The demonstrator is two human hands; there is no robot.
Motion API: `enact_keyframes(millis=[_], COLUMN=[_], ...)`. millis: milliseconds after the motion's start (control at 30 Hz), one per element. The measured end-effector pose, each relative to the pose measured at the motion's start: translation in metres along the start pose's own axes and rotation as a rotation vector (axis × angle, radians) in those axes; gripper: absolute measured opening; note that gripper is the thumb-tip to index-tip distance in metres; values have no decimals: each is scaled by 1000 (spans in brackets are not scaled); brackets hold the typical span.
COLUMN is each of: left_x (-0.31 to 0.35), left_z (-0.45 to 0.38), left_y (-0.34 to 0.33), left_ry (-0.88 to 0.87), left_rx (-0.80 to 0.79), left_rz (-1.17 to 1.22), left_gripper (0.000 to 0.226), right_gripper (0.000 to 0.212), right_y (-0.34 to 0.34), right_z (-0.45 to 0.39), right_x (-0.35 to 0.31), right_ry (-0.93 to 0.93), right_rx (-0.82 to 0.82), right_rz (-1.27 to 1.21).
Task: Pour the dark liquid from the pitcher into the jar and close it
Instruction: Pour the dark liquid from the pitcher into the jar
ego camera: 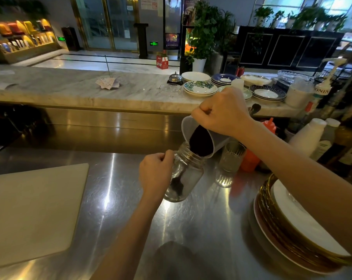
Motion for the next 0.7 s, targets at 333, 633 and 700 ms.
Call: enact_keyframes(millis=[333, 633, 700], left_x=[-2, -2, -1], left_z=[1, 0, 0], left_y=[-3, -2, -2], left_ry=[14, 38, 36], left_rx=[-1, 12, 19], left_rz=[44, 55, 55], left_gripper=[45, 51, 52], right_gripper=[45, 45, 45], right_y=[-2, -1, -1], right_z=[1, 0, 0], right_x=[2, 0, -1], right_ry=[-1, 35, 46], right_rx=[-17, 8, 6], right_rz=[13, -2, 4])
Point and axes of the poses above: each hand's wrist, its own z-axis away from the middle knuckle, its own y-axis out of the back of the hand, x = y × z, the point moved 6 cm from there along -z, towards the middle knuckle, and after that the axes turned 1 degree about -y, right-handed, at the moved point
